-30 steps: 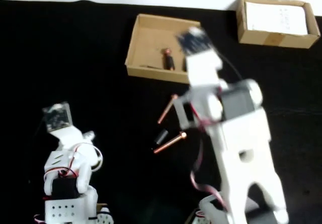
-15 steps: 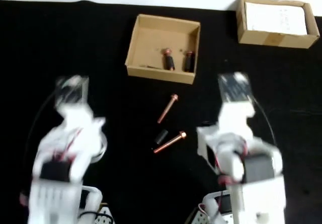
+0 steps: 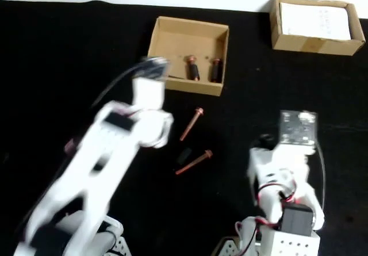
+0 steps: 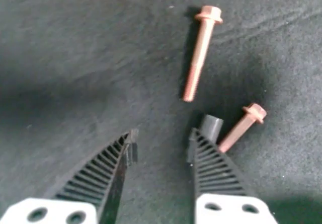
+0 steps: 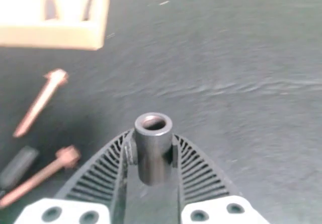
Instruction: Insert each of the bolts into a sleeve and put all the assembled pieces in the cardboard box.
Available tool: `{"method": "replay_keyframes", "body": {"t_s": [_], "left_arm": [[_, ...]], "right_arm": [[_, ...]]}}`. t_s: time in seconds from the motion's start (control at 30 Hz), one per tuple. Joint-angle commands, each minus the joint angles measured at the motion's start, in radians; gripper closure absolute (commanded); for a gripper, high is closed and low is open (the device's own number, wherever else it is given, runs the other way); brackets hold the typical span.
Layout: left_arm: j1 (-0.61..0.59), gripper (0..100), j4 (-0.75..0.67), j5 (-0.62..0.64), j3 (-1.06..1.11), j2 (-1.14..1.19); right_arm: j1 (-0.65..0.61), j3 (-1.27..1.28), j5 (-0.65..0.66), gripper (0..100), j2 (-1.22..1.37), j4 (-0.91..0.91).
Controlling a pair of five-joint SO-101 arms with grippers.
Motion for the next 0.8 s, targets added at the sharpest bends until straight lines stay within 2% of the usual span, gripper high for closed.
{"method": "replay_keyframes", "body": {"t_s": [0.0, 0.23, 0.6, 0.77], "left_arm": [[0.035, 81, -0.011, -0.005, -0.180, 0.182], [0.038, 81, 0.011, -0.011, -0.533, 0.572], [0.116, 81, 0.330, -0.011, -1.170, 1.049], [0.120, 81, 0.385, -0.012, -1.374, 1.207]], "right_arm": [[0.077, 0.061, 0.018, 99.1, -0.012, -0.093], [0.131, 0.197, 0.018, 99.1, -0.013, -0.191], [0.125, 0.269, 0.020, 99.1, -0.013, -0.291], [0.125, 0.271, 0.020, 99.1, -0.013, -0.291]]}}
